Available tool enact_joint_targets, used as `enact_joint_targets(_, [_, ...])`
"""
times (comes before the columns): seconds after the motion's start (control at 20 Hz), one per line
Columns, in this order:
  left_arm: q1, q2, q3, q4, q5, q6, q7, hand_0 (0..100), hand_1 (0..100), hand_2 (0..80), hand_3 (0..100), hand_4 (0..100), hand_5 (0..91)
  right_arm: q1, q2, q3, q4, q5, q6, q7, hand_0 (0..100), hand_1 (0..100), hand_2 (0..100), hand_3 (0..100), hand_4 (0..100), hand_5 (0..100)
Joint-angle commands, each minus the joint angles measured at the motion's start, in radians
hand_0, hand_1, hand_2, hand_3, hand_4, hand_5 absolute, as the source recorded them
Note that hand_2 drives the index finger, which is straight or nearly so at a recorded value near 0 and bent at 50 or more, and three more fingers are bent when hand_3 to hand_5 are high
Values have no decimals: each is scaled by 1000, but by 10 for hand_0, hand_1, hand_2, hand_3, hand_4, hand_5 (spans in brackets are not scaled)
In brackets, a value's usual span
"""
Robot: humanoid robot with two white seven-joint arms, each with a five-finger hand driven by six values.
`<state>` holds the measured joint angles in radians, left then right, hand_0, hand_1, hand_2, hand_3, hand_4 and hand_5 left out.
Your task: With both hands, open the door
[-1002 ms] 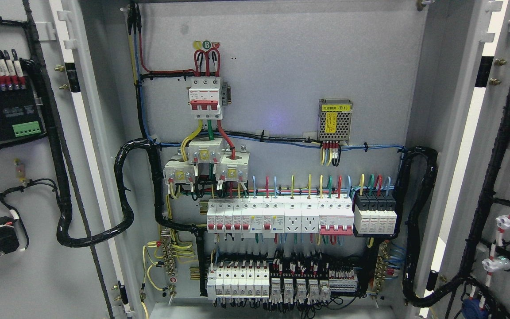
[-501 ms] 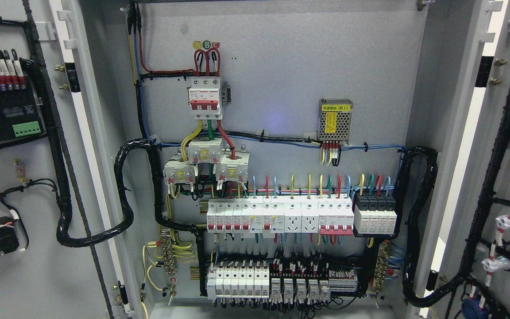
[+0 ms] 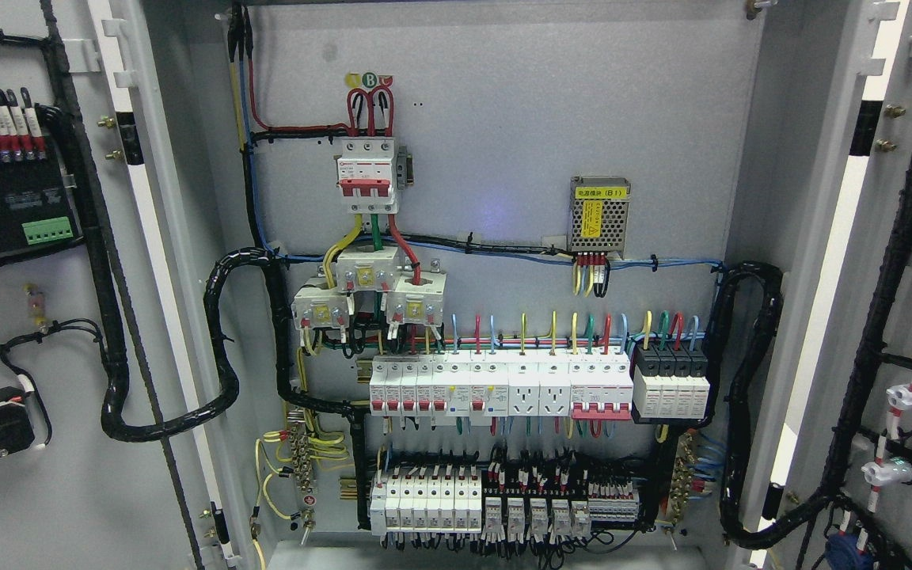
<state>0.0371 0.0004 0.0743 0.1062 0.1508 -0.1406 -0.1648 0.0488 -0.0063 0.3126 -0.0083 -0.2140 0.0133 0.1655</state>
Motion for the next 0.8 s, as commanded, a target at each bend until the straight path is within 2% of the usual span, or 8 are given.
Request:
enact_joint_targets(0.0, [0,-34,2,-5,0,1,1,0,0,0,0,0,0,2,25,2,-21,1,0,0,383,0,0,0,0,0])
enact_joint_targets(0.75, [0,-34,2,-5,-1,0,1,0,0,0,0,0,0,2,25,2,-21,1,0,2,383,0,0,0,0,0])
